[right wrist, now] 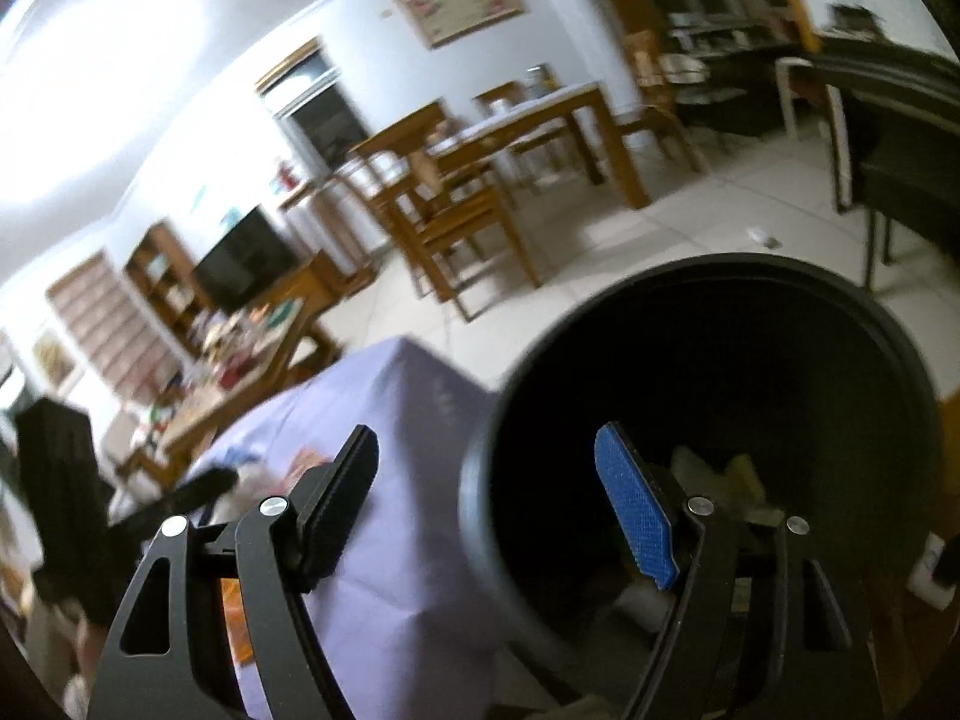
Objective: Collect trash
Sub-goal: 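Grasp a blue stick packet with the left tool while the right tool grasps a blue wrapper, then carry both blue items over the black bin and open both tools, then grasp the purple tube with the left tool while the right tool grasps the green Doublemint tin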
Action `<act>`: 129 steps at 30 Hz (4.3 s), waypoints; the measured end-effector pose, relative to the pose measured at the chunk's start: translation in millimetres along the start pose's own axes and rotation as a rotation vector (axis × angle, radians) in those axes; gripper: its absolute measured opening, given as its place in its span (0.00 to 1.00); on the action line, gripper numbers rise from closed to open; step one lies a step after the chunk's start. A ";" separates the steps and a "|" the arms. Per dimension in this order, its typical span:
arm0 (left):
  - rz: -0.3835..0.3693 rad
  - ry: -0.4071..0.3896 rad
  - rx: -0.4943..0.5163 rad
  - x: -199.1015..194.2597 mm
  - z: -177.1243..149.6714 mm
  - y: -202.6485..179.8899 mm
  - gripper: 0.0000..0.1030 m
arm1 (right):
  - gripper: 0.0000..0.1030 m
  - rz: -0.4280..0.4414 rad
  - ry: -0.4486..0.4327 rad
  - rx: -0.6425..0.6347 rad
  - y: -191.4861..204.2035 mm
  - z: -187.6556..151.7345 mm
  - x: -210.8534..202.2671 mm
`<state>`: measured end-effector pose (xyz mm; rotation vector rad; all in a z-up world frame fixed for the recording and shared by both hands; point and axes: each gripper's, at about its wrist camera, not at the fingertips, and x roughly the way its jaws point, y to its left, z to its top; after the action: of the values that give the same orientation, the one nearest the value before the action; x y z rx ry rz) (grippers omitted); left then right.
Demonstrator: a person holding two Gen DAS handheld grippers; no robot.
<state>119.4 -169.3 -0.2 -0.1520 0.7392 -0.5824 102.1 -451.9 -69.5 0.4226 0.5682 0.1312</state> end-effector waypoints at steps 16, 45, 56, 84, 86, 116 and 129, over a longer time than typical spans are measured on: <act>0.288 0.162 -0.099 -24.5 4.2 180.7 0.54 | 0.72 0.219 0.231 -0.402 220.7 -29.9 85.2; 0.313 0.129 -0.031 -37.9 -7.0 215.8 0.15 | 0.51 0.211 0.337 -0.375 328.4 -21.1 214.4; 0.114 -0.065 -0.026 -73.7 5.0 170.2 0.15 | 0.51 0.313 0.085 -0.233 255.7 3.8 72.4; -0.299 0.064 0.194 51.5 -2.1 -114.2 0.15 | 0.51 -0.077 -0.285 0.251 -98.1 15.4 -111.2; -0.306 0.080 0.196 61.5 -6.0 -122.4 0.15 | 0.51 -0.084 -0.281 0.273 -112.5 12.6 -111.1; -0.261 0.157 0.189 97.6 -21.9 -150.5 0.44 | 0.70 -0.089 -0.245 0.383 -140.5 -5.3 -72.8; -0.169 0.083 0.146 51.9 -17.2 -113.6 0.74 | 0.71 -0.068 -0.207 0.338 -121.1 -6.4 -58.0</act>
<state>87.7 -291.1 -6.1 -0.0556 0.7654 -0.8050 50.7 -573.0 -96.8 0.7351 0.3993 -0.0753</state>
